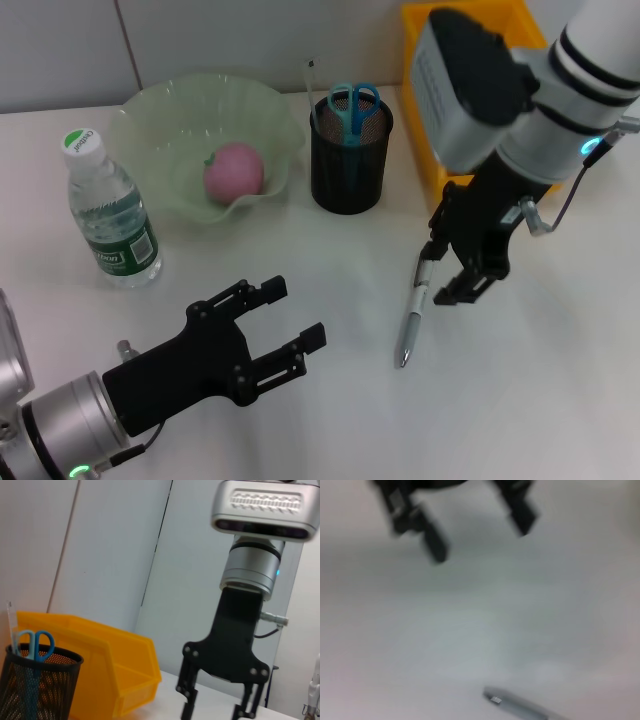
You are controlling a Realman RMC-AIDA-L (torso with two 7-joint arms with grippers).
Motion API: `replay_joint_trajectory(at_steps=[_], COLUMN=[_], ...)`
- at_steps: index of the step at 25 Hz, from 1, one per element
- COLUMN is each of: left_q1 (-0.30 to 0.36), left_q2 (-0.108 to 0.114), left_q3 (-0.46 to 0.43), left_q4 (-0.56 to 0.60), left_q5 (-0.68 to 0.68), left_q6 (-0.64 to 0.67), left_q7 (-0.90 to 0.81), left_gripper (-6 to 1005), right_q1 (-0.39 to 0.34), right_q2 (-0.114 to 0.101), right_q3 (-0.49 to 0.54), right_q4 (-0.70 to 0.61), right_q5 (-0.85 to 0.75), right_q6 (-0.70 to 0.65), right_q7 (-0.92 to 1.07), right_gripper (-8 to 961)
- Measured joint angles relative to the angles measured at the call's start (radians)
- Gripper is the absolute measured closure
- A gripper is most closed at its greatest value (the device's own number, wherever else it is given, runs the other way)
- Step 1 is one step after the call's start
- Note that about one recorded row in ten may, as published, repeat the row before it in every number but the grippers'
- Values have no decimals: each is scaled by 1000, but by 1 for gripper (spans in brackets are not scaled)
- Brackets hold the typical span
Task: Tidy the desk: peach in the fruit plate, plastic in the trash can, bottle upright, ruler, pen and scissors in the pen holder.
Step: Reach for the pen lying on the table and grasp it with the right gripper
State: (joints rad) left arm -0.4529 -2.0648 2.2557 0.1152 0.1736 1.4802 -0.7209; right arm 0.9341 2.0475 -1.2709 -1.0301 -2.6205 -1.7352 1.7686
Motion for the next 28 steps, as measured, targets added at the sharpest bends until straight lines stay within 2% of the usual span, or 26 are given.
replay_joint_trajectory(at_steps=[4, 8, 16, 28], left_q1=[11, 20, 47, 57], left_q2=[0, -4, -8, -6], left_q3=[0, -6, -44, -42], left_q4=[0, 0, 41, 54], left_q5=[0, -4, -8, -2], left_q6=[-2, -12, -35, -62], left_q7=[0, 0, 1, 11], left_gripper=[245, 245, 245, 245], right_q1=[-3, -8, -11, -4], right_q2=[9, 29, 30, 34], right_q3=[-41, -120, -246, -388], right_q4=[-6, -16, -44, -21], right_q5=[-24, -91, -116, -64], right_q6=[-15, -7, 71, 169], right_q7=[-90, -203, -325, -424], right_gripper=[405, 407, 408, 412])
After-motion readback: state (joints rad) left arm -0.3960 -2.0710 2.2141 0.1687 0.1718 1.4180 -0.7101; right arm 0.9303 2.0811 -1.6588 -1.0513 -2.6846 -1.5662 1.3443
